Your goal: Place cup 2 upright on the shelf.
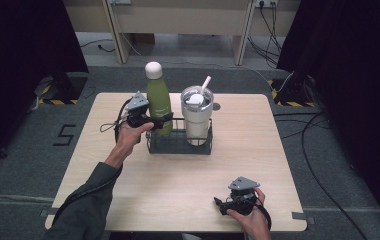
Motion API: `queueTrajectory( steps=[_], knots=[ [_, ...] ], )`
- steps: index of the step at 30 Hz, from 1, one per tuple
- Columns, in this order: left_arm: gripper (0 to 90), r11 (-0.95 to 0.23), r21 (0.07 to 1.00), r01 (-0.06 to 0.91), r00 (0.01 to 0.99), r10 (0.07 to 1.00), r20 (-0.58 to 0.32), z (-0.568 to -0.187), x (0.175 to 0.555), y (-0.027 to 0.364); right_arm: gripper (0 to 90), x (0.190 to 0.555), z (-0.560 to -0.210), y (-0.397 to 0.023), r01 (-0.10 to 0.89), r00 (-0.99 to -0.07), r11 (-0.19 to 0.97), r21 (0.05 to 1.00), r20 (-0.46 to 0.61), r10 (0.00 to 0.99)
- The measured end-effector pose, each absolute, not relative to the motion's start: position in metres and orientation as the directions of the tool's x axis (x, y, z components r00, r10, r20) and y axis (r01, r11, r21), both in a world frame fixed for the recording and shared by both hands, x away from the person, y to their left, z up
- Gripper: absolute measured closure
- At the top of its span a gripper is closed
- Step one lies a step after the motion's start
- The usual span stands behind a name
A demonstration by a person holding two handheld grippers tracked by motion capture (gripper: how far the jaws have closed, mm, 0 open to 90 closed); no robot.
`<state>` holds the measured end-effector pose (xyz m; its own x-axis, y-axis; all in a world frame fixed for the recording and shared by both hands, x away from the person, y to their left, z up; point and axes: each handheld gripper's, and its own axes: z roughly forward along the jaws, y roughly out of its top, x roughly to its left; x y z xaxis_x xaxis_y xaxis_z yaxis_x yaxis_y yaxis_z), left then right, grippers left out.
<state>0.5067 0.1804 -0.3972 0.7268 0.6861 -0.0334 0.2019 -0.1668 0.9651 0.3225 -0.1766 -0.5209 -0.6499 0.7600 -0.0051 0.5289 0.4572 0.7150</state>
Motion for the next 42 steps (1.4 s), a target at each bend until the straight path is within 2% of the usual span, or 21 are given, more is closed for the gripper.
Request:
queueTrajectory(
  steps=[42],
  knots=[
    [20.4, -0.177, 0.951, 0.252, 0.713, 0.698, -0.060, -0.442, 0.515, 0.175, 8.7, 0.323, -0.521, -0.177, 0.523, -0.656, 0.464, 0.715, -0.010, 0.755]
  ],
)
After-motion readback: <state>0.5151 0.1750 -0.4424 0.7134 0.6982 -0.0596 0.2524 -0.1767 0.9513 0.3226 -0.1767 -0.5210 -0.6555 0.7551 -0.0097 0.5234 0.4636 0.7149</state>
